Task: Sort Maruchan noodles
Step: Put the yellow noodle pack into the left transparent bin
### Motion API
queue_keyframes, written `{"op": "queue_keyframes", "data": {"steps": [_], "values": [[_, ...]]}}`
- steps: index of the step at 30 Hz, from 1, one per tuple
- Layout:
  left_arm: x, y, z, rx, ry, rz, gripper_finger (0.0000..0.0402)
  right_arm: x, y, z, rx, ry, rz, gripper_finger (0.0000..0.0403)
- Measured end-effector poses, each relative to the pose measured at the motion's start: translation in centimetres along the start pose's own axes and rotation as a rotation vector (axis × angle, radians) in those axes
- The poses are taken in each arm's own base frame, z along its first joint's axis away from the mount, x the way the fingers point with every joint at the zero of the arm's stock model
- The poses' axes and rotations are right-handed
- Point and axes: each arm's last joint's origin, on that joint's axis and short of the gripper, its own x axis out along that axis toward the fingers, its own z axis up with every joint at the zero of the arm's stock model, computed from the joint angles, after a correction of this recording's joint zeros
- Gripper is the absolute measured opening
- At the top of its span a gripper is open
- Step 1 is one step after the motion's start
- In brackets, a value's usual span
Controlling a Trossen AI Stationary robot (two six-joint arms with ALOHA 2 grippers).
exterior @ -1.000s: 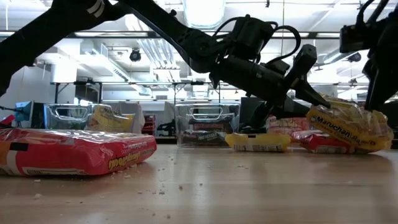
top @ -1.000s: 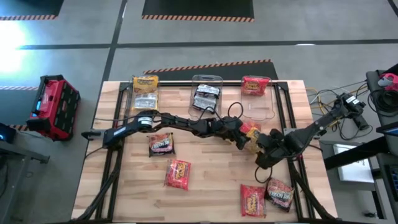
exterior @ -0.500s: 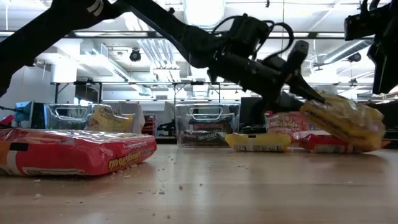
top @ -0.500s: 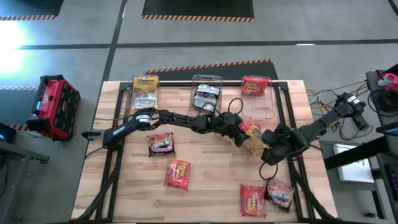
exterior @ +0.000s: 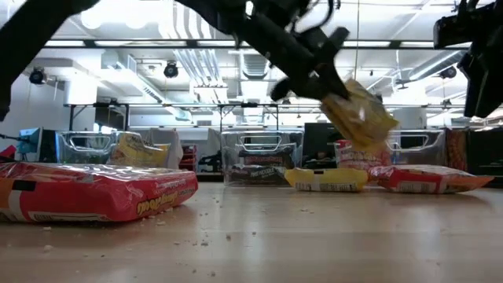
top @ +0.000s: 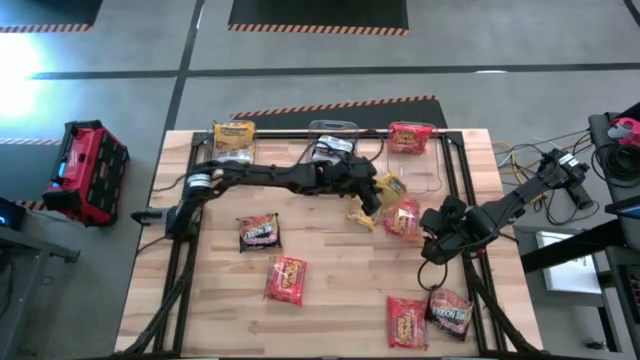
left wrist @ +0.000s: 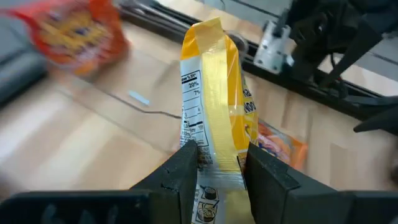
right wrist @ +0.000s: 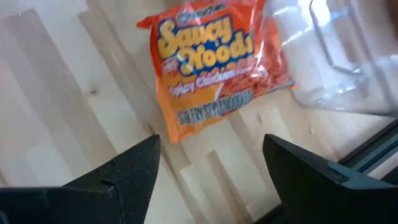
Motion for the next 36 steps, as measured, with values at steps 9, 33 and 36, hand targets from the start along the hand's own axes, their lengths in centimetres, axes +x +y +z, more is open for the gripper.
{"op": "queue_keyframes", "data": {"steps": [9, 33, 36], "values": [[-7.7, 2.1, -0.7, 0.027, -0.097, 0.158, 0.0096, 0.0, 0.0, 0.1, 0.004, -0.036, -0.013, 0.0274], [-24.8, 8.9, -11.5, -0.136, -0.497, 0.567, 0.0096, 0.0, 0.4, 0.4, 0.025, -0.063, 0.022, 0.0274], [-26.0, 9.8, -13.1, -0.160, -0.527, 0.664, 0.0096, 0.0, 0.4, 0.4, 0.026, -0.064, 0.024, 0.0274]]}}
